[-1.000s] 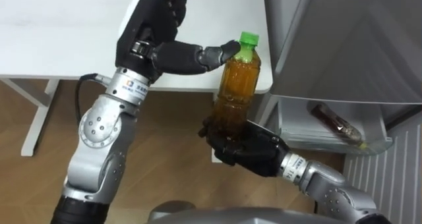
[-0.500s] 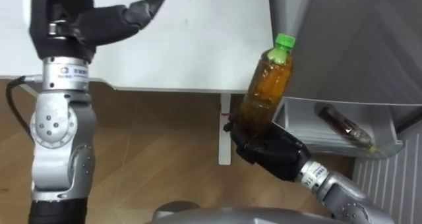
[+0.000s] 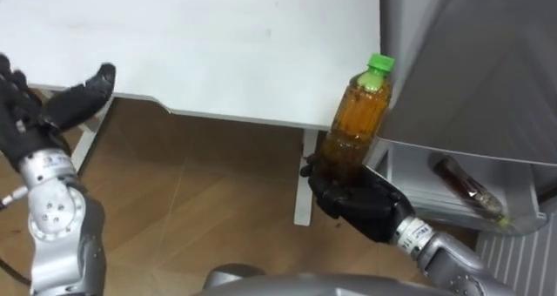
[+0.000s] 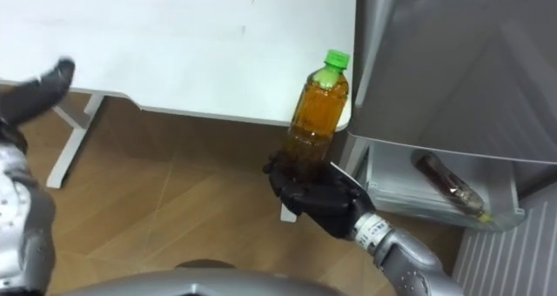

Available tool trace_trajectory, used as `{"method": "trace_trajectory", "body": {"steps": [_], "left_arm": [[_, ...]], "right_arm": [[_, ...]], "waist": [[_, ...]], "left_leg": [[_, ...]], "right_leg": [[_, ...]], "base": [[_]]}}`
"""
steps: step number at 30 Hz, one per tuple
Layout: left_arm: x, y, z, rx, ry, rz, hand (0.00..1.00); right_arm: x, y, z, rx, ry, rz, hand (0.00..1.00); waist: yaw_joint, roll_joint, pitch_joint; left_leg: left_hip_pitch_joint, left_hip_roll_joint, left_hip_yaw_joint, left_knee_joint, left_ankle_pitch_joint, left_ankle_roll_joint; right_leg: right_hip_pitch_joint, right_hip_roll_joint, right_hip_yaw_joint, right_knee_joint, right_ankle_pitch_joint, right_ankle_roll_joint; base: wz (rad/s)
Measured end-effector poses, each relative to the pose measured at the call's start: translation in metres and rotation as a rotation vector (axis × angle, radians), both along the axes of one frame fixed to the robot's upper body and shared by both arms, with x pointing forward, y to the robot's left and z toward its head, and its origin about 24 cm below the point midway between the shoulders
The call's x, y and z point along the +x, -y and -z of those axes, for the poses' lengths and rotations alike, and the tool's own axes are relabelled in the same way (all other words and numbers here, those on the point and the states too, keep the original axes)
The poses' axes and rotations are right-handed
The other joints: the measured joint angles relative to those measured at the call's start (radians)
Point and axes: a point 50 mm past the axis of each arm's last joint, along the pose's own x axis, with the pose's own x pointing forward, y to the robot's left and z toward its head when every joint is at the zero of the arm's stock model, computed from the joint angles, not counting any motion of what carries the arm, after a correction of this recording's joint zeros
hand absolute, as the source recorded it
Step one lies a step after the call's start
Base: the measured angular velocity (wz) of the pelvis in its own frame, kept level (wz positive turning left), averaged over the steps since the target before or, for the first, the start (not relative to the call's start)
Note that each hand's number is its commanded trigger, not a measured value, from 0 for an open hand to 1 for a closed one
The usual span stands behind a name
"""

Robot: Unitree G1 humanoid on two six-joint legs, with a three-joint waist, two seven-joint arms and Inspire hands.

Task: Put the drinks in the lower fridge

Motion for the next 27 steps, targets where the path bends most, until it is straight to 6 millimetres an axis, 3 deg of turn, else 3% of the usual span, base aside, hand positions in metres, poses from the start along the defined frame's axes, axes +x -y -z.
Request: {"method": "trace_trajectory", "body": {"steps": [5,11,18,23,27], "left_arm": [[-0.028,0.011,0.059,-0.069,-0.285,-0.009,0.0],[-0.074,0.013,0.11,-0.171,-0.603,-0.015,0.0],[-0.128,0.025,0.142,-0.288,-0.886,0.006,0.0],[-0.179,0.031,0.158,-0.397,-1.137,-0.009,0.0],[-0.201,0.037,0.162,-0.457,-1.252,0.026,0.0]], "right_arm": [[0.002,-0.002,0.0,0.024,-0.014,0.054,1.0],[0.002,0.0,0.002,0.018,-0.046,0.088,1.0],[0.003,0.002,0.001,0.073,-0.083,0.105,1.0],[0.003,0.001,0.003,0.1,-0.128,0.13,1.0],[0.001,0.001,0.004,0.096,-0.149,0.134,1.0]], "waist": [[0.001,-0.004,0.0015],[-0.006,-0.003,0.0026],[-0.012,-0.003,0.0028],[-0.031,-0.001,0.0015],[-0.035,0.003,-0.0058]], "left_leg": [[0.0,0.0,-0.001,-0.001,0.0,0.0],[-0.003,0.001,0.009,-0.009,0.0,0.0],[-0.004,0.0,0.01,-0.009,0.0,0.0],[-0.004,0.003,0.021,-0.009,0.0,0.0],[-0.022,0.006,0.038,-0.004,-0.001,0.001]], "right_leg": [[0.001,-0.001,-0.011,0.001,0.0,0.0],[0.004,-0.002,-0.016,0.0,0.0,0.0],[0.0,-0.001,0.002,0.001,0.0,0.0],[-0.003,0.001,0.01,0.001,0.0,0.0],[-0.024,0.002,0.024,0.005,0.0,0.0]], "base": [[0.0],[-0.05],[-0.01],[-0.04],[-0.11]]}}
